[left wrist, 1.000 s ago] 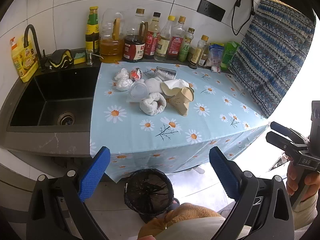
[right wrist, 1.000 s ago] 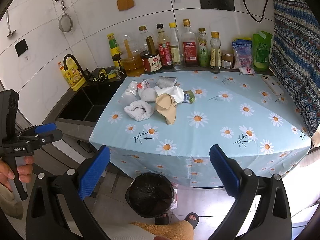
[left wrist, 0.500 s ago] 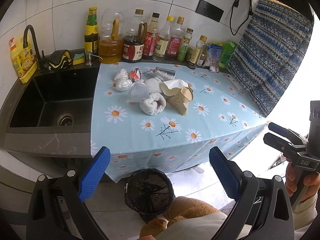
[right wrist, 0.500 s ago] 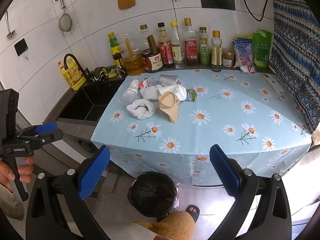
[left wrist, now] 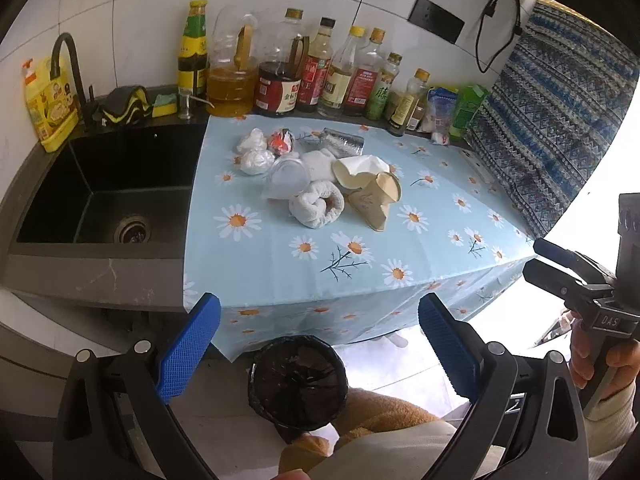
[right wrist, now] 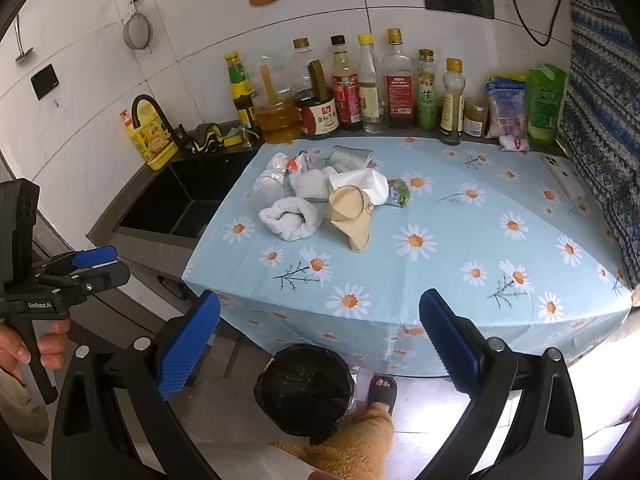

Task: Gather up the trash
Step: 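Reach the left tool to the clear plastic bag while the right tool reaches the tan paper cup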

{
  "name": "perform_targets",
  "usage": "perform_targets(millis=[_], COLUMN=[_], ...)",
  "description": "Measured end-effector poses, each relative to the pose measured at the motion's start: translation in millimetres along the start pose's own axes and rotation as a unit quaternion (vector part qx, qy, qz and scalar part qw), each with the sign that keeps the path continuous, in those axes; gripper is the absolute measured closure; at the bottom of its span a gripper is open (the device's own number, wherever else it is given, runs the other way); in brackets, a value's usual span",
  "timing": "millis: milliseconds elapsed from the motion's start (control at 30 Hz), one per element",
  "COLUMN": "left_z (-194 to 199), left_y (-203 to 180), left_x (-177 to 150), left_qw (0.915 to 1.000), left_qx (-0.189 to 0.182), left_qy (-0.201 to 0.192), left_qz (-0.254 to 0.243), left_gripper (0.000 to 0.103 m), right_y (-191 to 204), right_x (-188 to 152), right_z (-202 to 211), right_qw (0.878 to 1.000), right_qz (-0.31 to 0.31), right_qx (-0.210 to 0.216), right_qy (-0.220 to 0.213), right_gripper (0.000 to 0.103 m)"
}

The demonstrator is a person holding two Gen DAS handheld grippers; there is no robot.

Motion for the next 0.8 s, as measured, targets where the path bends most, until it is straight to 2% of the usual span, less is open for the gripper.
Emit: perform_targets(millis=[367, 800], left_z=[-42, -105], left_y=[11, 29], left_x=[16, 43], left_qw=[0.9989, 0.9938], left_qx=[0.019, 0.023], left_qy=[0.028, 0.064], left_qz=[0.033, 0.088], left_gripper=[0.007, 0.007], right_y=[-14, -33], right_x=[21, 38], right_z=[-50, -135], right_qw=[0.999, 0.995], right_qz=[0.008, 0.004], right_qx=[0.026, 0.05], right_qy=[0.027, 0.087], right_gripper=[0.004, 0.004])
Point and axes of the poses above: each gripper's, at about its wrist camera, not at the fingertips, and z roughly against the way its jaws point, y to its left, x to its top, the point moved 7 cm from there along -z, roughly the way its jaws point, and after that the axes turned 6 degrees about -y, right-handed, at the moved point
